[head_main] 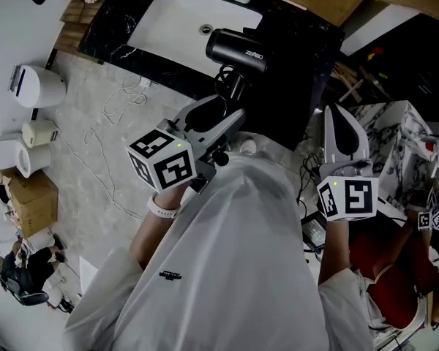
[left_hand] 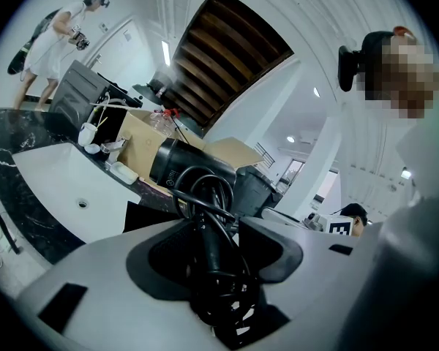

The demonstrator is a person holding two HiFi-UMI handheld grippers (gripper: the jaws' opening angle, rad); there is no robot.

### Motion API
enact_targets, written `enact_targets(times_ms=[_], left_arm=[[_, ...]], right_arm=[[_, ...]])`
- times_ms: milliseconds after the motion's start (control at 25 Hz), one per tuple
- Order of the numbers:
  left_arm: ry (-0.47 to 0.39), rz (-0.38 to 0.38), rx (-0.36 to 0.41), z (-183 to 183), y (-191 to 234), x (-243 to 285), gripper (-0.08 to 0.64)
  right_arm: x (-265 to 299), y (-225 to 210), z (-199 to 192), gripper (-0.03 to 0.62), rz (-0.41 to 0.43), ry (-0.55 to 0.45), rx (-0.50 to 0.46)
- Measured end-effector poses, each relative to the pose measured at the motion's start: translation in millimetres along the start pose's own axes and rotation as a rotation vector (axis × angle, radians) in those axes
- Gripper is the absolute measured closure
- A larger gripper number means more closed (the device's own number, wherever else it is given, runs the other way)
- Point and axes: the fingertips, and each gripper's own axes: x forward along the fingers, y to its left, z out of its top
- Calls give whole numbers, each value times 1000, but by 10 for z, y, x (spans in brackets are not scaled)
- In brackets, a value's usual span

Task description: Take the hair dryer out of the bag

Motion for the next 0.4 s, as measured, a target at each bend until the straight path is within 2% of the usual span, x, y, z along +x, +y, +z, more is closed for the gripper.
enact_targets(times_ms=[400], left_arm=[[18, -6, -8, -28, 19, 55, 356]], right_arm=[[54, -24, -39, 580, -2, 9, 9]])
